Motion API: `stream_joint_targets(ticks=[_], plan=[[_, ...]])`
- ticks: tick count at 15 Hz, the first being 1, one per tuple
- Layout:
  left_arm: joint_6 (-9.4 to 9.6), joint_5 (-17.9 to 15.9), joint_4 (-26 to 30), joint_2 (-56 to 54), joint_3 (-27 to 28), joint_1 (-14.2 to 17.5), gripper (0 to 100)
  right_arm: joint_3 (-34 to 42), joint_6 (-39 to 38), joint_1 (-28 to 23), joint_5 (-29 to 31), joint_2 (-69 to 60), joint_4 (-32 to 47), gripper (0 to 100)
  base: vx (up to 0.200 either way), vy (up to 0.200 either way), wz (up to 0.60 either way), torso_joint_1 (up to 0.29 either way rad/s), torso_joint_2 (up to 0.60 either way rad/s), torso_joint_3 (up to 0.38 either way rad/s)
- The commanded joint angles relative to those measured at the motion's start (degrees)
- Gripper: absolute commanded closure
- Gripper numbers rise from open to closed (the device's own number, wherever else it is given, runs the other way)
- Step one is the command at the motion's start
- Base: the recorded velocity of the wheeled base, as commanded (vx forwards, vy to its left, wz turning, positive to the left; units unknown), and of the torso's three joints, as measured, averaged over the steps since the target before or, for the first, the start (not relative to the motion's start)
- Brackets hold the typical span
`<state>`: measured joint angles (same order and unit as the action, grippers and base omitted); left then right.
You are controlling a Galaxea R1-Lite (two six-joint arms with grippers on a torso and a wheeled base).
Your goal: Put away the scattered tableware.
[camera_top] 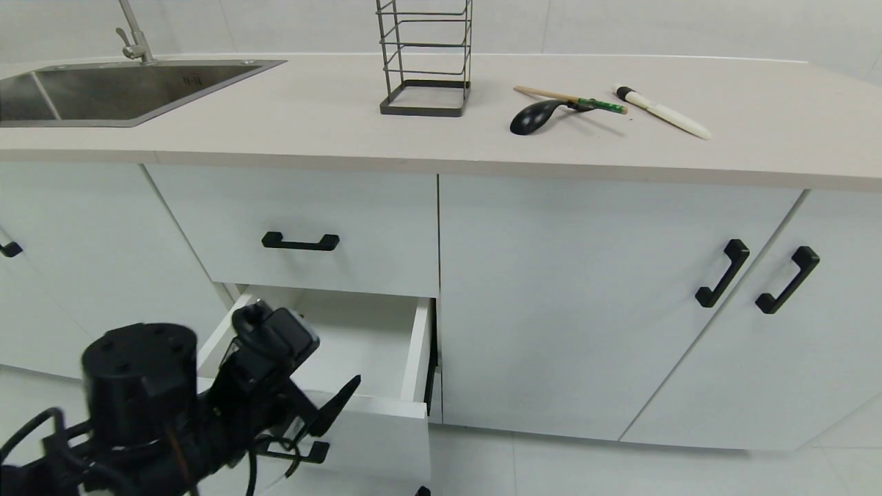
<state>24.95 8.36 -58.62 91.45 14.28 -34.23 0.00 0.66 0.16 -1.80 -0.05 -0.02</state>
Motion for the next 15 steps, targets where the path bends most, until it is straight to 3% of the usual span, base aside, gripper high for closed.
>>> stream_joint_targets(ticks=[1,4,5,6,7,8,9,10,12,14,15], plan=[[-3.51,0.7,1.8,11.8,13.1,1.4,0,0.0,0.0,0.0,0.0,0.0,0.0,100,0.000,0.000,0.00,0.000,0.00,0.000],[-11.24,0.7,14.6,9.2,18.2,2.7,0,0.0,0.0,0.0,0.0,0.0,-0.1,100,0.000,0.000,0.00,0.000,0.00,0.000],[-15.90,0.7,21.4,6.5,18.4,2.8,0,0.0,0.0,0.0,0.0,0.0,0.0,100,0.000,0.000,0.00,0.000,0.00,0.000],[-19.24,0.7,26.5,4.7,18.8,2.9,0,0.0,0.0,0.0,0.0,0.0,0.0,100,0.000,0.000,0.00,0.000,0.00,0.000],[-19.24,0.7,26.5,4.7,18.8,2.9,0,0.0,0.0,0.0,0.0,0.0,0.0,100,0.000,0.000,0.00,0.000,0.00,0.000],[-26.89,0.6,33.8,2.9,19.9,4.5,0,0.0,0.0,0.0,0.0,0.0,-0.1,100,0.000,0.000,0.00,0.000,0.00,0.000],[-28.21,0.5,34.4,2.9,20.2,5.2,0,0.0,0.0,0.0,0.0,0.0,0.0,100,0.000,0.000,0.00,0.000,0.00,0.000],[-30.67,-0.4,34.6,3.0,19.8,10.1,0,0.0,0.0,0.0,0.0,0.0,0.0,100,0.000,0.000,0.00,0.000,0.00,0.000],[-29.96,-8.5,32.3,1.5,16.6,19.4,0,0.0,0.0,0.0,0.0,0.0,0.0,100,0.000,0.000,0.00,0.000,0.00,0.000],[-29.79,-12.1,30.1,-0.1,14.7,23.0,0,0.0,0.0,0.0,0.0,0.0,0.0,100,0.000,0.000,0.00,0.000,0.00,0.000],[-29.88,-12.7,28.8,-0.2,14.6,23.2,0,0.0,0.0,0.0,0.0,0.0,0.0,100,0.000,0.000,0.00,0.000,0.00,0.000]])
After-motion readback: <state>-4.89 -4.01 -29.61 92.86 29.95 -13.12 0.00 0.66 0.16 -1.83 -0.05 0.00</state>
